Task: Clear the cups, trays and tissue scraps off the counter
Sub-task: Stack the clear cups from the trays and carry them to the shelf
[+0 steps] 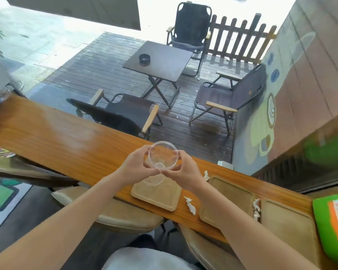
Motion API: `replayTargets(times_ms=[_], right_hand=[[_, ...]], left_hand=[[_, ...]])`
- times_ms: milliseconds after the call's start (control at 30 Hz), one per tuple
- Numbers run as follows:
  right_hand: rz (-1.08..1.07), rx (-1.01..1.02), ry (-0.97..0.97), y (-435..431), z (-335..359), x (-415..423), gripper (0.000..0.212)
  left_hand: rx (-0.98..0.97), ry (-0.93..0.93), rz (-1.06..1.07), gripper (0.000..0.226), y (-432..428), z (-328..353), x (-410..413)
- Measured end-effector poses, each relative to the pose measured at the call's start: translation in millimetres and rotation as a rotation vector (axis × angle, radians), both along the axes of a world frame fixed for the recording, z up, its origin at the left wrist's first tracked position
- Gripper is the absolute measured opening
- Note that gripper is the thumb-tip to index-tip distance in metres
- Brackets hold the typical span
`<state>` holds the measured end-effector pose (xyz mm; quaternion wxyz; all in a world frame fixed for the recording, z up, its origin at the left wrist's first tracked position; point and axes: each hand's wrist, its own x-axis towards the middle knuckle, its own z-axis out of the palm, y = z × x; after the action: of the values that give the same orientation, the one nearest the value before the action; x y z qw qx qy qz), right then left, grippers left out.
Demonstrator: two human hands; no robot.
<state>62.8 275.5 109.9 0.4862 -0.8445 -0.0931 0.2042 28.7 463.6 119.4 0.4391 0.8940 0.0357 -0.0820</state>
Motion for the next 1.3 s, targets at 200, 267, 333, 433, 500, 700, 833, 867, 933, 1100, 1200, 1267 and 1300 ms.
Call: replayTargets(times_ms=[200,267,333,433,500,700,833,867,933,1100,1200,1267,1300], right_hand=[[-0.038,-0.079,0.075,33.5,-24.2,-13.3,0.063],[-0.059,-0.094,0.079,39.7,-32.4,-17.6,0.053],[-0.080,-0.106,0.089,43.2,-41.6,-20.6,0.049],[-0.092,-0.196,0.124,44.7,-58.0,-24.6,0.060],[-0.097,-0.242,0.157,44.5,-68.3,-26.6,0.067],[-0.113,-0.257,0.221,44.6,-90.2,-27.0,0.068],[-0.141,-0.213,0.275,46.3,-102.5,-32.5,0.064],[-0.153,-0.197,0.288,46.9,-104.5,-33.2,0.063],[-0.183,-0.154,0.314,47.6,-105.8,-33.0,0.062],[-0.208,-0.083,0.344,37.4,-94.0,-30.7,0.058],[-0.224,-0.067,0.319,23.6,-79.5,-28.4,0.053],[-0.249,-0.060,0.274,11.0,-67.7,-25.0,0.049],[-0.260,-0.061,0.250,3.7,-61.0,-23.4,0.048]], left_hand=[[-0.013,0.043,-0.090,0.066,40.7,-38.6,-3.7],[0.025,0.060,-0.111,0.073,44.0,-54.7,-3.5],[0.045,0.082,-0.129,0.082,45.8,-69.3,-1.7],[0.025,0.122,-0.153,0.085,46.8,-86.6,-0.3],[0.001,0.138,-0.177,0.082,46.3,-95.5,-0.1],[-0.043,0.130,-0.233,0.079,42.7,-113.3,4.9],[-0.059,0.159,-0.214,0.075,43.4,-119.1,4.7],[-0.070,0.169,-0.205,0.072,43.3,-120.4,4.6],[-0.087,0.179,-0.185,0.065,41.9,-121.8,4.5],[-0.123,0.213,-0.182,0.066,34.8,-111.7,7.7],[-0.125,0.224,-0.216,0.067,25.2,-98.2,17.3],[-0.133,0.225,-0.251,0.068,13.5,-86.7,26.8],[-0.142,0.222,-0.269,0.067,6.1,-80.4,31.7]])
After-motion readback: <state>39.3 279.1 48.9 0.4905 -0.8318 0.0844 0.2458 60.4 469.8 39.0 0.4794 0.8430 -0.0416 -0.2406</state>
